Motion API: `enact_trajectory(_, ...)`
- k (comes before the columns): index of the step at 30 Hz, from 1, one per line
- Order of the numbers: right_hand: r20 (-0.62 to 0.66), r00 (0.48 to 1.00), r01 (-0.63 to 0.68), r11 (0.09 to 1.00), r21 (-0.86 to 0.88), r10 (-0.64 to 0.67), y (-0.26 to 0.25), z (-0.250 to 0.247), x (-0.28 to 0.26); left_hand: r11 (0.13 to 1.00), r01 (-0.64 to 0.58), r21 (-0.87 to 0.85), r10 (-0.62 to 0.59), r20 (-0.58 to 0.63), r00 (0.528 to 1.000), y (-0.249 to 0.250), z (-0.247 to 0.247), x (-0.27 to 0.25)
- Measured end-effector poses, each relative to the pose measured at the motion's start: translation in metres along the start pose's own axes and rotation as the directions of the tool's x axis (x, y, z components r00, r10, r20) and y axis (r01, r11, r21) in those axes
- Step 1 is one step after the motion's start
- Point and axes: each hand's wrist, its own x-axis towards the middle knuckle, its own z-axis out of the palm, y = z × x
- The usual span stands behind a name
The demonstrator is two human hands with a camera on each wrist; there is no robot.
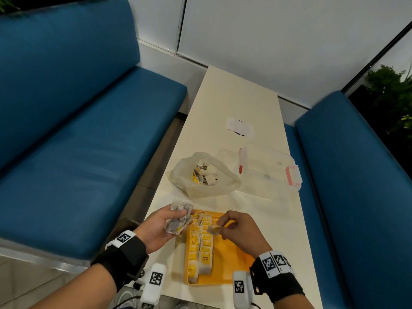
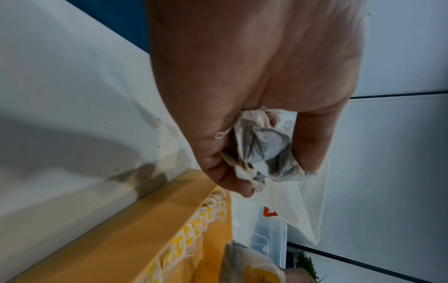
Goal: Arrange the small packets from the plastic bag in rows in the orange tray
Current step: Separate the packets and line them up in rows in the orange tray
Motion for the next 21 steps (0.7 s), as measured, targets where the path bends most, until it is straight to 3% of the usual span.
enact_trajectory(3, -0.005, 0.999, -0.044, 0.992, 0.121, 0.045, 0.007, 0.003, -0.009, 1.0, -0.002, 0.017, 0.002, 0.012, 1.0, 0.0, 0.003, -0.003)
enact_trajectory(9, 0.062, 0.993, -0.114, 0.978, 0.176, 0.104, 0.02, 0.006, -0.022, 0.999, 0.004, 0.046, -0.005, 0.027, 1.0, -0.006, 0.007, -0.006)
enact_trajectory(21, 0.261, 0.932, -0.252, 0.967, -0.033, 0.251, 0.049, 0.047, -0.037, 0.996, 0.011, 0.085, -0.016, 0.056, 0.998, -0.016, 0.013, -0.008)
